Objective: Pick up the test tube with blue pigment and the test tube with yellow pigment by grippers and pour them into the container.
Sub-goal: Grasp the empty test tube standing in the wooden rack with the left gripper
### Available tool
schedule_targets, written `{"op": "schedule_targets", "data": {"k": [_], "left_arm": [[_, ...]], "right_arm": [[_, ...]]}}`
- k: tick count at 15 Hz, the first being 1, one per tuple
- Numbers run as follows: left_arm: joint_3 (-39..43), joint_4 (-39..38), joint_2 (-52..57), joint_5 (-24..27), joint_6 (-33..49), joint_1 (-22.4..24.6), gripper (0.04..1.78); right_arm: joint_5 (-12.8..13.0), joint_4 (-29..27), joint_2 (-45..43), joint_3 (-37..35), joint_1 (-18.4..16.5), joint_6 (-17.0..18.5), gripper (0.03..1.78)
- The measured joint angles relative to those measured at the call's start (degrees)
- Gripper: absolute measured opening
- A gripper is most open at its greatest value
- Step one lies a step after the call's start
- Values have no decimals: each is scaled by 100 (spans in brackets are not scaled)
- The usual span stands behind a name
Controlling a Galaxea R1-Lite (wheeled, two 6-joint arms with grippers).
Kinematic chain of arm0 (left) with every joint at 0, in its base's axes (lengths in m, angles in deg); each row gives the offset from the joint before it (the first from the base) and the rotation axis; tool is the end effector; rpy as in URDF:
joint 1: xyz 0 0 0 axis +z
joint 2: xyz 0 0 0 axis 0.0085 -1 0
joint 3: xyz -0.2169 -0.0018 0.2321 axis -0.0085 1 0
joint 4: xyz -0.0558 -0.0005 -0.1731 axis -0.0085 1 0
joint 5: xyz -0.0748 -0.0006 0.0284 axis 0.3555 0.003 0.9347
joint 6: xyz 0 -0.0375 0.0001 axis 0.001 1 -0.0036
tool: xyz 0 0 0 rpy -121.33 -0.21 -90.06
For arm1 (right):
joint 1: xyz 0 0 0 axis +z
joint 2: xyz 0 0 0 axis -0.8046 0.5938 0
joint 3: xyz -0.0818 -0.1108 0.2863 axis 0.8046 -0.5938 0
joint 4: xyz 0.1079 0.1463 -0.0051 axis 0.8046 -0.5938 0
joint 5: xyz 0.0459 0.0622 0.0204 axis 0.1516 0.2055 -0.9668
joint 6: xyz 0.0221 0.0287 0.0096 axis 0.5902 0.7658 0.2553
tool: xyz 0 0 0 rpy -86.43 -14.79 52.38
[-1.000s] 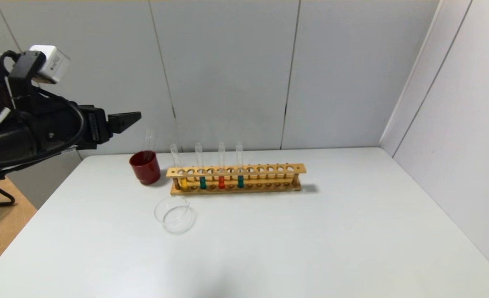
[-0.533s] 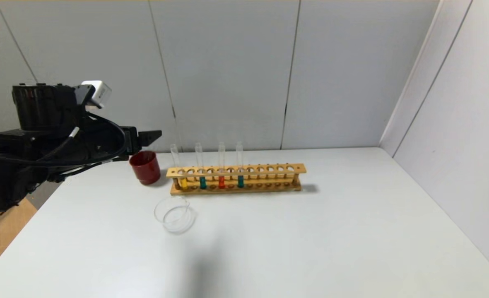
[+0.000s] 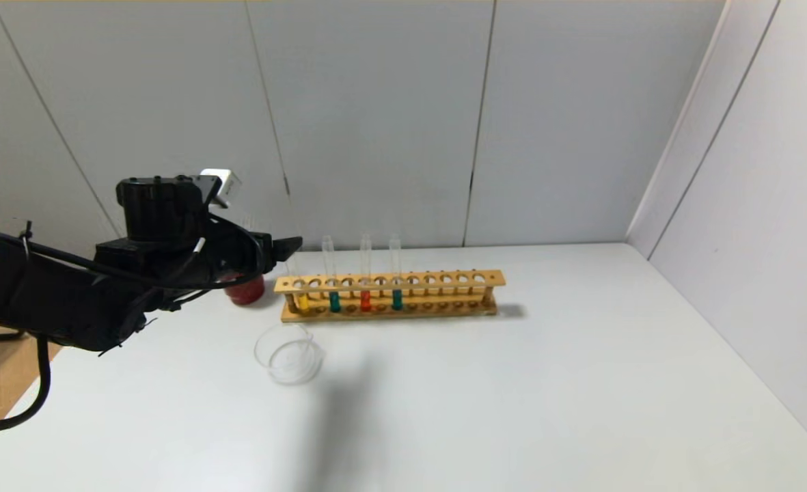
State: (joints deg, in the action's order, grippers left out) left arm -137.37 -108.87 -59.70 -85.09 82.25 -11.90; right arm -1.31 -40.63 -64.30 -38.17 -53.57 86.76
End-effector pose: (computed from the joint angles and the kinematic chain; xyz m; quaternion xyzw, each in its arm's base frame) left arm 0.3542 -0.0744 0.1840 -0.0160 0.1274 -0.1329 0.9828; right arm -0.0348 0.0002 0.0762 0.0002 -0.0026 0.0014 1.0000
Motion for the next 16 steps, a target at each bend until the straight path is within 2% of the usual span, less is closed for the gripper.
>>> {"op": "schedule_targets", "data": {"k": [16], "left_arm": [[-330,-213,-1200,-34,-11,-11,175]], "right_arm": [[0,0,0,0,0,0,175]]}}
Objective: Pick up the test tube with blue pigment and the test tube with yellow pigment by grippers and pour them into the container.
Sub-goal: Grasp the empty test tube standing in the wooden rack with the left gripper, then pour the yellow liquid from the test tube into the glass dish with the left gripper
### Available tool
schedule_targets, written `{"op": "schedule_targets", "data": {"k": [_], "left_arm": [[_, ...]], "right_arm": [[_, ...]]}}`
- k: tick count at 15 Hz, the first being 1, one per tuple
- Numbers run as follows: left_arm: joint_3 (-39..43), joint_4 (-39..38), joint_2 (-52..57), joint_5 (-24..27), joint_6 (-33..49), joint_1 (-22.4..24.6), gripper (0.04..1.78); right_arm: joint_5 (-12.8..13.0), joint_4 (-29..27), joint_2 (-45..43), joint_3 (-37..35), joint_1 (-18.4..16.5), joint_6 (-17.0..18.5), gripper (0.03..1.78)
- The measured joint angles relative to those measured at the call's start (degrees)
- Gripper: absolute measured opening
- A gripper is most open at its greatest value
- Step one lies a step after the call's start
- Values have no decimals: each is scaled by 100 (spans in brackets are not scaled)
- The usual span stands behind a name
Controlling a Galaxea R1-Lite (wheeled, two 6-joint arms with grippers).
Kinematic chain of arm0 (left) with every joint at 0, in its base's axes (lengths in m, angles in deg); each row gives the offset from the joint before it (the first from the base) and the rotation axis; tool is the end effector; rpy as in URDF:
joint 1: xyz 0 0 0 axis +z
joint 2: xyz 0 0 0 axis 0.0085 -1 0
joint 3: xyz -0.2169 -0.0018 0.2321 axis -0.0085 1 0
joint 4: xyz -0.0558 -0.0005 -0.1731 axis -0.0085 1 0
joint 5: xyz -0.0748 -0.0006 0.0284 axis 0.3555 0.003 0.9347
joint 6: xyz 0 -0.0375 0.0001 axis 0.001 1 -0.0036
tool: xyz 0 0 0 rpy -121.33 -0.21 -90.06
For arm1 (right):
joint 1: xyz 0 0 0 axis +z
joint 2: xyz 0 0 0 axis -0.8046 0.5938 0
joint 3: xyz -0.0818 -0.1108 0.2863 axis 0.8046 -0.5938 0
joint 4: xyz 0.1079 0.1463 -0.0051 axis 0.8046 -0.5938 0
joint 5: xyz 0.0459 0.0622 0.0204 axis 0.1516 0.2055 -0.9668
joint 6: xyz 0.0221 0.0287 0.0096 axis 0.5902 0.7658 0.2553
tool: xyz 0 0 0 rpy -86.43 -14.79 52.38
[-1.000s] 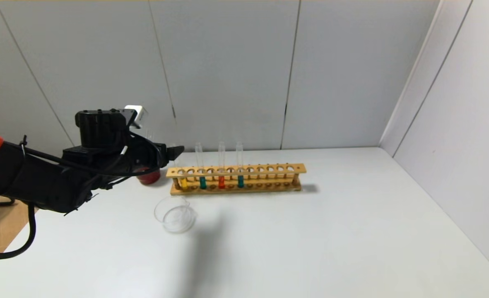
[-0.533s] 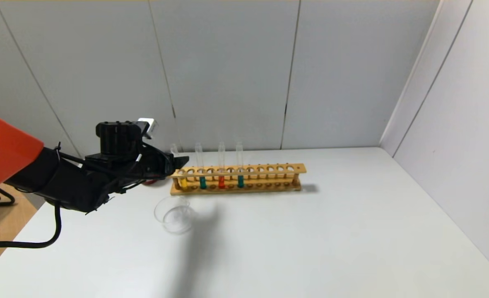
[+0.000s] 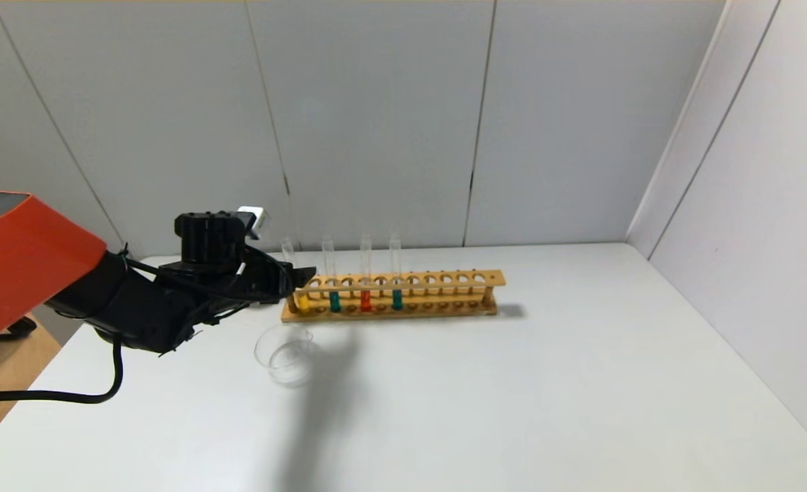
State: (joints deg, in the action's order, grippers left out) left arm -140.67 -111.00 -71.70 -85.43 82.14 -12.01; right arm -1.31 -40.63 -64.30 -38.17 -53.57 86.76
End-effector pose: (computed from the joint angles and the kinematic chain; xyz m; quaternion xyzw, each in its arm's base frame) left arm 0.3949 -0.0832 0.1229 -0.0106 0.1837 -0.1285 0.9745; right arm -0.0348 0.0002 0.0762 0.0002 -0.0026 0.0014 1.0000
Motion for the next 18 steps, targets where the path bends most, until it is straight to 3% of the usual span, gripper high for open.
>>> {"op": "schedule_targets", "data": {"k": [5,8,12,14,18], "left_arm": [[-173,6,-223,-5,2,2,166],[-306,4,-355,-5,2,2,135],[-438,0,-495,2,18,0,64],[-446,-5,-517,9,20,-7,37],[-449,-24,-521,0,13,-2,32]], "right_arm": [[0,0,0,0,0,2,175],[0,2,0,0,0,2,175],[0,0,0,0,0,2,175],[2,0,0,0,0,2,175],[0,0,0,0,0,2,175]]}}
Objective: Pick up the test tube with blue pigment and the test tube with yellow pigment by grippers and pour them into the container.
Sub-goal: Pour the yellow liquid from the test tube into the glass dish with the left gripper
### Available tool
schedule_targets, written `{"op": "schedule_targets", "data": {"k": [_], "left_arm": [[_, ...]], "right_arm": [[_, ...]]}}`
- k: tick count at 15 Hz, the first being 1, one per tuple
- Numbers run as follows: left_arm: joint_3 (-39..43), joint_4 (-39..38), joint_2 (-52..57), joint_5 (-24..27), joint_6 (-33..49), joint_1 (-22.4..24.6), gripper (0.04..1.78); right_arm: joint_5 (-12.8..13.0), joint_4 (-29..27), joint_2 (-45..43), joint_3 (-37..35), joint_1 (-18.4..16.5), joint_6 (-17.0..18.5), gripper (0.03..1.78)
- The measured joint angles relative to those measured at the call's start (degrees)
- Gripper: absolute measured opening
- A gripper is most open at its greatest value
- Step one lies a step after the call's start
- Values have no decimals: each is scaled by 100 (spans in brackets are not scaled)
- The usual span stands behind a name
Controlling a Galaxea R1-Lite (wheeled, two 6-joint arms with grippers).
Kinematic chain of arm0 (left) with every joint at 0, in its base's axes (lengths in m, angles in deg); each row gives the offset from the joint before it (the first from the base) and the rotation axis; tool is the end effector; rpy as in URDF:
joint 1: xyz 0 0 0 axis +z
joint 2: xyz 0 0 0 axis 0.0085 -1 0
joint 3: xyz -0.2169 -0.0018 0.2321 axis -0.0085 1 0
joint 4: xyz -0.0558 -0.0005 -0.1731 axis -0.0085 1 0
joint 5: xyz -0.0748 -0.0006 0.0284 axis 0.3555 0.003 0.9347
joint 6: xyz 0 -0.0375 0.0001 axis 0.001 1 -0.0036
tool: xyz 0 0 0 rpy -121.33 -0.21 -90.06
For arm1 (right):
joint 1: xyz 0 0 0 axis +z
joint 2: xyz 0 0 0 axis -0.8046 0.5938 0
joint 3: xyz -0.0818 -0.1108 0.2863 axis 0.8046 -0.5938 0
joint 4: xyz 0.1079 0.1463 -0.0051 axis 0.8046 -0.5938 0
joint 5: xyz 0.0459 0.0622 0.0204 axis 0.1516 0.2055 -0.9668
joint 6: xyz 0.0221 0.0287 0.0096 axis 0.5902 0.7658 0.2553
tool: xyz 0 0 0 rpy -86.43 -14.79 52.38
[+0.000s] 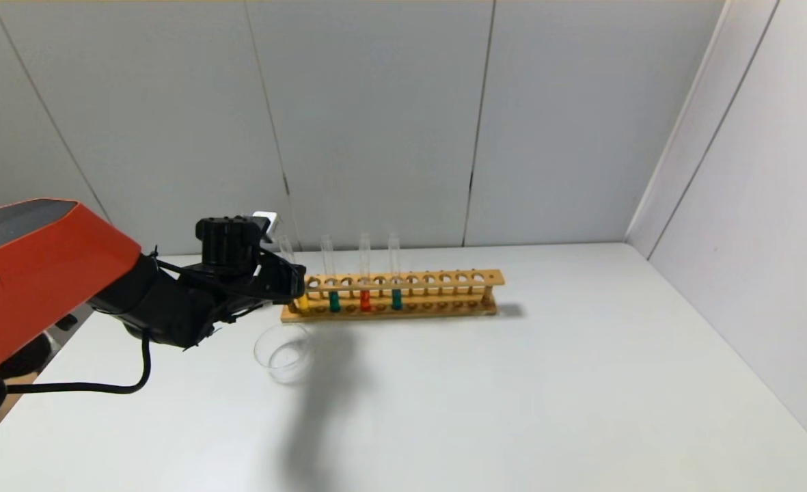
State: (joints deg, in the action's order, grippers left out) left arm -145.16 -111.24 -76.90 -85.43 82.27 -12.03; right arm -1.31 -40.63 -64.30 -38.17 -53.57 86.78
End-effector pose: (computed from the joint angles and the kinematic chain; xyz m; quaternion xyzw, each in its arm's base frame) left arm 0.4173 -0.0879 0.1053 -0.0114 0.1878 -0.1283 0.9737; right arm -0.0348 0.0002 0.0762 0.0004 -0.0026 0.0014 1.0000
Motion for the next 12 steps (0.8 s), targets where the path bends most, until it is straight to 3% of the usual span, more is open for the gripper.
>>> {"op": "schedule_targets", "data": {"k": [4,7,12], "left_arm": [[-160,-149,196,-134,-66,0,32],[-577,345,658,-408,-374,55,32],[-1042,1287,1641,-443,-779,215,32]], "right_arm": [[0,0,0,0,0,-2,175],[0,2,0,0,0,-2,175],[2,0,0,0,0,-2,175]]}}
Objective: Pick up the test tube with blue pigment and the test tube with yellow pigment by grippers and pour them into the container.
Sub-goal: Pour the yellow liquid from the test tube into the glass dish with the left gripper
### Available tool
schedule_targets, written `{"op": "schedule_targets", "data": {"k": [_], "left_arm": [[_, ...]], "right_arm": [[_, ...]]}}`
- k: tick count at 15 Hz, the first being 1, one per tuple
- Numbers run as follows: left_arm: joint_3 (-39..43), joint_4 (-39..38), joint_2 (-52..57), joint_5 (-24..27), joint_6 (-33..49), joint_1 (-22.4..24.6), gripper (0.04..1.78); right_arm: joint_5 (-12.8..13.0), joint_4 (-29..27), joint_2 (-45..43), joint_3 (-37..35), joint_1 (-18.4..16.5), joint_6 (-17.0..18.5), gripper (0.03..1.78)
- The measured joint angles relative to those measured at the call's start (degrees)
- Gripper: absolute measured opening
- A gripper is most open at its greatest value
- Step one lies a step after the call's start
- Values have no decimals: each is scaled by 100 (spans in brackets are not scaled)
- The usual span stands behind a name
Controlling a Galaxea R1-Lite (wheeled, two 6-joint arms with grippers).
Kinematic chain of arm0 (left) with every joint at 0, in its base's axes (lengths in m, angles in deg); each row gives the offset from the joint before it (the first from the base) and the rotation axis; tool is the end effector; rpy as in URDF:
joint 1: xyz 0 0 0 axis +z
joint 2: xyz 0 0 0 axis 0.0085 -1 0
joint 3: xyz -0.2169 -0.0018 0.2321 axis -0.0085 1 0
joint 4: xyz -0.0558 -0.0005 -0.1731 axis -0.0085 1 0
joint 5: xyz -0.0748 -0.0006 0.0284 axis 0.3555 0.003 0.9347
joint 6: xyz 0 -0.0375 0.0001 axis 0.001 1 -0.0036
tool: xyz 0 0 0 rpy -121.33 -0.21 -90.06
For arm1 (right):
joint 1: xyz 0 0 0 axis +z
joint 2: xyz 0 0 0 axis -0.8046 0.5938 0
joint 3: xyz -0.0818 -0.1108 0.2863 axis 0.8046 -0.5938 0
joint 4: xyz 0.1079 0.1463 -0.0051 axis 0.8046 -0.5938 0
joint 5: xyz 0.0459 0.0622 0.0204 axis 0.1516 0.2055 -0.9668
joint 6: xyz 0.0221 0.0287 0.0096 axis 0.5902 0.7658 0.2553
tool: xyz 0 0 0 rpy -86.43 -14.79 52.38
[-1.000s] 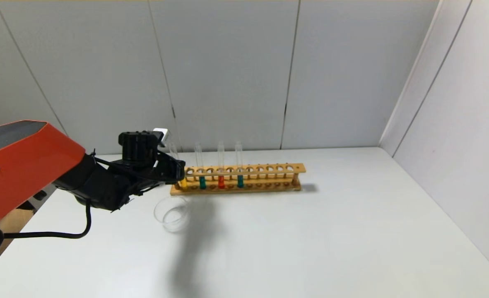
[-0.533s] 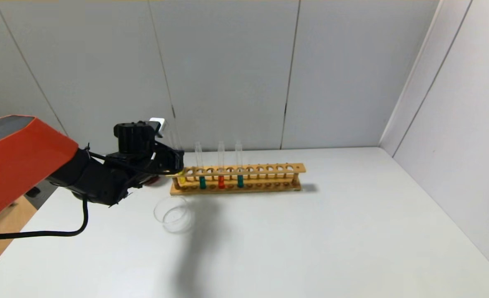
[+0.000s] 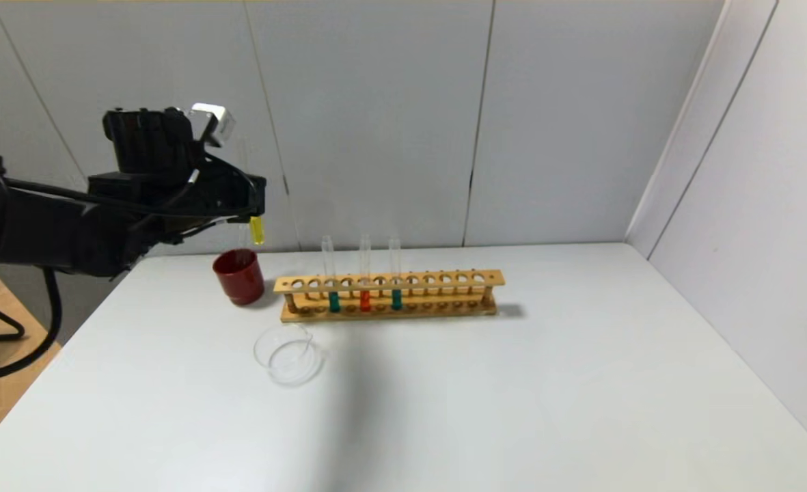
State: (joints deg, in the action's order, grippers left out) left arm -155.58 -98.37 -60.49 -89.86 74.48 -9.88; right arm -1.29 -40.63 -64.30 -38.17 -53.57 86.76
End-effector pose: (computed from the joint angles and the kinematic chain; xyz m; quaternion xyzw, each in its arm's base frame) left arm 0.3839 -0.0632 0.2479 0.0490 0.0606 -0.0806 0.9937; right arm -0.0348 0.0002 0.0762 0.0002 -0.0026 0.0012 1.0000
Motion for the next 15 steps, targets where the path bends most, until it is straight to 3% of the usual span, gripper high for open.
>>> {"op": "schedule_targets", "data": {"k": [3,15], "left_arm": [[276,2,534,20,-474,160,32],[1602,-2,1877,41,-752,414,32]], "right_arm": [[-2,2,0,0,0,0,175],[-2,5,0,0,-2,0,175]]}}
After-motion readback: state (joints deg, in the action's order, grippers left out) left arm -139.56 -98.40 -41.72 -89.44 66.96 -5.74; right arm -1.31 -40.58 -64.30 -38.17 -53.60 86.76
